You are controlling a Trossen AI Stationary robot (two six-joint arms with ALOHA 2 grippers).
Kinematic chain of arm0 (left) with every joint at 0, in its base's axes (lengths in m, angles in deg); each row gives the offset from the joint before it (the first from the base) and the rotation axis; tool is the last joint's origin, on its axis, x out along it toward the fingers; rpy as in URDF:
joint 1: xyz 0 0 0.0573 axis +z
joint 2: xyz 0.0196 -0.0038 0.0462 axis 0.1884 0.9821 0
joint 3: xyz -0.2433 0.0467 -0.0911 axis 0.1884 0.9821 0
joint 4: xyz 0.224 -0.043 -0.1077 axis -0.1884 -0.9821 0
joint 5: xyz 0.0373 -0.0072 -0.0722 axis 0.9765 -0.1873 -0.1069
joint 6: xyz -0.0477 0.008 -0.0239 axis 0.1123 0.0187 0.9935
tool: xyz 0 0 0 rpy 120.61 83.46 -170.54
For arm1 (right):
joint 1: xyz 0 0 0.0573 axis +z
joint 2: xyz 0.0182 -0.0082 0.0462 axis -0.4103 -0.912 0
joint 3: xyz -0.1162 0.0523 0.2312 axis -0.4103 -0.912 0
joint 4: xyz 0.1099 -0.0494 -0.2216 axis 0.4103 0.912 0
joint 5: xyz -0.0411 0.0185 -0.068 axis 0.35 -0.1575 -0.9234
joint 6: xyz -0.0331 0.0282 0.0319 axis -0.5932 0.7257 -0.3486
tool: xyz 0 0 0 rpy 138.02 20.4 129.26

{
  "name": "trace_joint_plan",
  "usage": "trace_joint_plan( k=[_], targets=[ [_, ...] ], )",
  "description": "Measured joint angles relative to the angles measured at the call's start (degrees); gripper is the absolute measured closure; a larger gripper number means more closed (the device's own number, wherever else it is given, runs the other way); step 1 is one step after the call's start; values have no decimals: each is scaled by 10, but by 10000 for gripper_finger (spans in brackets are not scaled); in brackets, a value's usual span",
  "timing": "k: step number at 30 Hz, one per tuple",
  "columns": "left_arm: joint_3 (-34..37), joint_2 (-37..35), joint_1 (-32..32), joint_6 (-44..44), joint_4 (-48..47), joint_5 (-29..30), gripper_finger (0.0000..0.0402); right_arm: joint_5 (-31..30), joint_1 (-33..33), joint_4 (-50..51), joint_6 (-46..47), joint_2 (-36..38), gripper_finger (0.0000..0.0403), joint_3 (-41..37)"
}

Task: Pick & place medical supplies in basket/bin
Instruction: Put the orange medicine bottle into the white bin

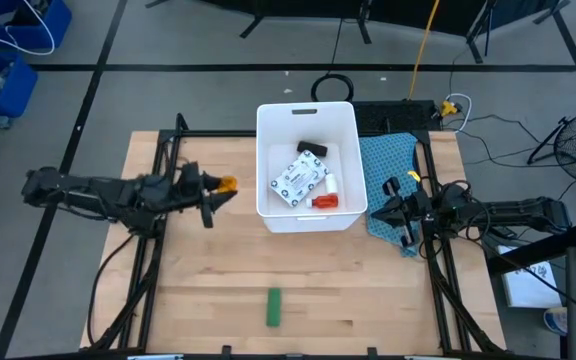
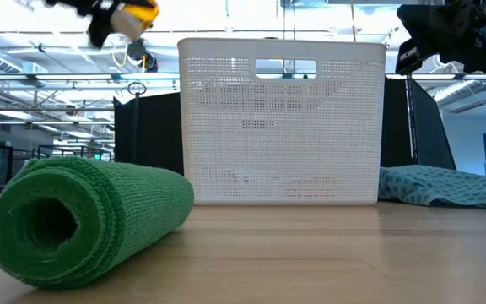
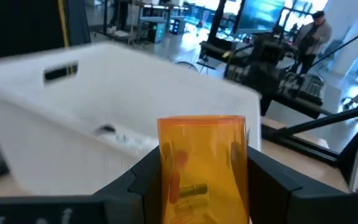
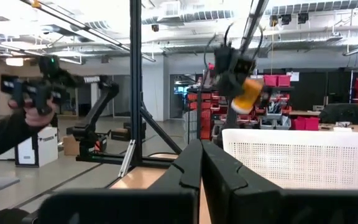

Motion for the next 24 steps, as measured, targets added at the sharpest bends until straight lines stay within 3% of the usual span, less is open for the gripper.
trace_joint_plan(
  k=[5,13,18,24],
  targets=[
    [-158,120,61,-54,-66,-49,230,0,0,-6,0,0,403,0],
    [-379,383,146,-108,-172,-165,229,0,0,1,7,0,403,0],
    [-444,524,170,-121,-178,-253,229,0,0,8,7,0,403,0],
    [-463,644,185,-121,-178,-307,229,0,0,25,2,0,403,0]
  ],
)
